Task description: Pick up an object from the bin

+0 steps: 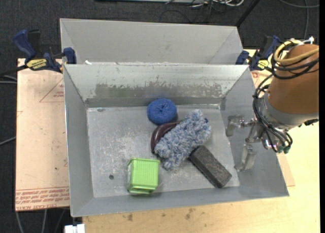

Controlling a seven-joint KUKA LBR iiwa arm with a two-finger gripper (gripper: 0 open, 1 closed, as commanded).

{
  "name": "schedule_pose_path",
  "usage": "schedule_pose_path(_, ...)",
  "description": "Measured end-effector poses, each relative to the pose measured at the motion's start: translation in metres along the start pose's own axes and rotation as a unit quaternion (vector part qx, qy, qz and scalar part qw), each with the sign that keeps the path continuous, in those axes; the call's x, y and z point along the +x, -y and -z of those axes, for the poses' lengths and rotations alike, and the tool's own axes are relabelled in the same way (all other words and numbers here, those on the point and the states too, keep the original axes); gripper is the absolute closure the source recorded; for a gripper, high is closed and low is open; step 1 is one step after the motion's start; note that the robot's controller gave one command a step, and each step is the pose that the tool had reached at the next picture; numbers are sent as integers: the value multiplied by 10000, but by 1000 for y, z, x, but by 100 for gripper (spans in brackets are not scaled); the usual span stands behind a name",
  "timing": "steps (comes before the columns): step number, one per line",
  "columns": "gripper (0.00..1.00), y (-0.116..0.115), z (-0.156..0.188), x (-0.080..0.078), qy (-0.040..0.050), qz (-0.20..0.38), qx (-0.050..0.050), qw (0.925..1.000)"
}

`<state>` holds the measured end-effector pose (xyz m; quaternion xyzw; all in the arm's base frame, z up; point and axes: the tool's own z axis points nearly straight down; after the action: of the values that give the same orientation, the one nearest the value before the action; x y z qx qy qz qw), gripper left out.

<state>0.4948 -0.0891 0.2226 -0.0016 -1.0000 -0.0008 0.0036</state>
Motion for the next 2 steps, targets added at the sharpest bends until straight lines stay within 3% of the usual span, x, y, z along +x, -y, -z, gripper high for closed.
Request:
schedule_pose_path(1, 0, 0, 5, -1, 40, 15, 6, 10000)
schedule_pose_path(2, 0, -39, -43, -16, 78, 239, 16, 9997)
